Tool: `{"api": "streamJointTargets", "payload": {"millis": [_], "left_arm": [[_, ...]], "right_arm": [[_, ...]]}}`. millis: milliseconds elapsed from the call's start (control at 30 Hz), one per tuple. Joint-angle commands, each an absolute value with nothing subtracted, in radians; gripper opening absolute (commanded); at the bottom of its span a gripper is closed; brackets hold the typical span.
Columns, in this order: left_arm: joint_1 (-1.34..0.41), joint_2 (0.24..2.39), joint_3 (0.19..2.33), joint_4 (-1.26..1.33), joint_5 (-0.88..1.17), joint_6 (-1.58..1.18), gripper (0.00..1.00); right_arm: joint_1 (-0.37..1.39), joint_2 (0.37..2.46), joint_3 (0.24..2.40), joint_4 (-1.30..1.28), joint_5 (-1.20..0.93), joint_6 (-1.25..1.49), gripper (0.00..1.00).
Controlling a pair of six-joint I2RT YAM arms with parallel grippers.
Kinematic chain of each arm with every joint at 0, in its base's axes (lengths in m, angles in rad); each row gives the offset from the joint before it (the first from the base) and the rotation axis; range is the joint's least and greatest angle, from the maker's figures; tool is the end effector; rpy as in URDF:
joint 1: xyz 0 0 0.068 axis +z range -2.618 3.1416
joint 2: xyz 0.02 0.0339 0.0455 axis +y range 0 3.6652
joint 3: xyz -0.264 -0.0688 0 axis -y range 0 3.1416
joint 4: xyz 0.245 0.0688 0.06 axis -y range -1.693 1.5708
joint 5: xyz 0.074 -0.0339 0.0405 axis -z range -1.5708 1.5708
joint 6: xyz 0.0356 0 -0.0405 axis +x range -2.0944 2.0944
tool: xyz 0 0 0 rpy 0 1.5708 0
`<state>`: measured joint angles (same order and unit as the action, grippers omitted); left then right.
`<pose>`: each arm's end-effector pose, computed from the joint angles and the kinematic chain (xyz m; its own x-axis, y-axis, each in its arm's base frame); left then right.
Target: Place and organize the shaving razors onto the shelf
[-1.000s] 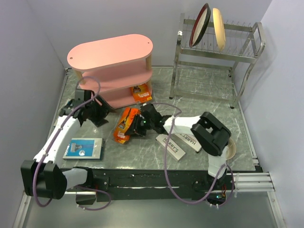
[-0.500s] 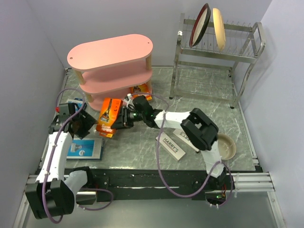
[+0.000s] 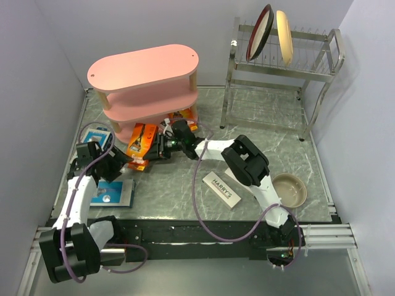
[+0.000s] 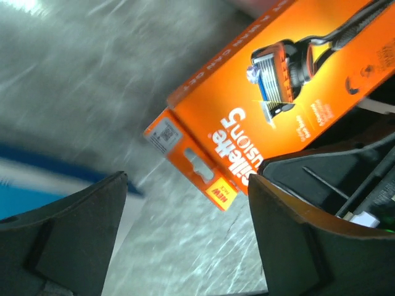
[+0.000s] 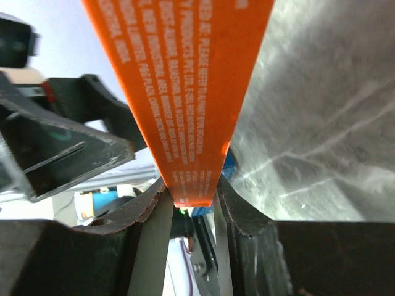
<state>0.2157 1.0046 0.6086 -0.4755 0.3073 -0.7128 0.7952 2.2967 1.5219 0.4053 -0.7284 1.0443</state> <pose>0.1948 0.0317 0.2146 -0.5565 -0.7600 -0.3356 -0.4993 0.6288 -0.5961 0.3374 0.3779 0.1461 -0.9635 -0.0611 -0.2607 -0.2675 0.2628 0.9270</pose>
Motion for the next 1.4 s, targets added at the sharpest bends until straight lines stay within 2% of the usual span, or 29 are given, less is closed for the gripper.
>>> {"api": "streamJointTargets", "payload": {"millis": [0, 67, 333, 433, 467, 533, 567, 633, 667, 733, 767, 833, 867, 1000, 1233, 1367], "left_arm": [[0.270, 0.994, 0.537, -0.206, 0.527, -0.676, 0.82], [0.276, 1.011, 0.485, -0.088, 0.607, -0.725, 0.79], [0.296, 1.126, 0.385, 0.214, 0.750, -0.851, 0.77], [0.299, 1.161, 0.370, 0.284, 0.772, -0.873, 0.69], [0.302, 1.170, 0.364, 0.297, 0.779, -0.879, 0.61], [0.310, 1.195, 0.359, 0.336, 0.802, -0.899, 0.52], [0.311, 1.203, 0.353, 0.351, 0.811, -0.907, 0.43], [0.318, 1.210, 0.350, 0.367, 0.822, -0.920, 0.38], [0.321, 1.213, 0.348, 0.364, 0.819, -0.923, 0.30], [0.334, 1.210, 0.342, 0.362, 0.812, -0.936, 0.20], [0.337, 1.204, 0.339, 0.364, 0.810, -0.942, 0.15], [0.353, 1.195, 0.334, 0.368, 0.799, -0.957, 0.11], [0.359, 1.181, 0.328, 0.368, 0.778, -0.965, 0.05], [0.377, 1.157, 0.322, 0.377, 0.724, -1.011, 0.01], [0.417, 1.253, 0.345, 0.362, 0.681, -1.146, 0.02], [0.420, 1.356, 0.383, 0.373, 0.672, -1.253, 0.07]], "right_arm": [[0.769, 2.226, 1.487, 0.577, -0.794, 1.114, 0.27], [0.765, 2.217, 1.473, 0.597, -0.818, 1.127, 0.27], [0.765, 2.215, 1.442, 0.603, -0.873, 1.183, 0.27], [0.767, 2.218, 1.450, 0.607, -0.884, 1.195, 0.28], [0.767, 2.221, 1.454, 0.598, -0.884, 1.192, 0.29], [0.767, 2.227, 1.465, 0.594, -0.881, 1.190, 0.29], [0.767, 2.235, 1.468, 0.586, -0.879, 1.187, 0.29], [0.767, 2.238, 1.476, 0.577, -0.870, 1.177, 0.29], [0.769, 2.240, 1.477, 0.560, -0.865, 1.170, 0.30], [0.767, 2.235, 1.470, 0.540, -0.854, 1.157, 0.37], [0.765, 2.218, 1.463, 0.519, -0.851, 1.146, 0.46], [0.752, 2.195, 1.436, 0.497, -0.844, 1.111, 0.54], [0.747, 2.165, 1.427, 0.474, -0.845, 1.097, 0.61], [0.701, 2.070, 1.368, 0.404, -0.847, 1.007, 0.70], [0.629, 1.928, 1.325, 0.212, -0.896, 0.865, 0.72], [0.629, 1.879, 1.318, 0.124, -0.891, 0.805, 0.72]]}}
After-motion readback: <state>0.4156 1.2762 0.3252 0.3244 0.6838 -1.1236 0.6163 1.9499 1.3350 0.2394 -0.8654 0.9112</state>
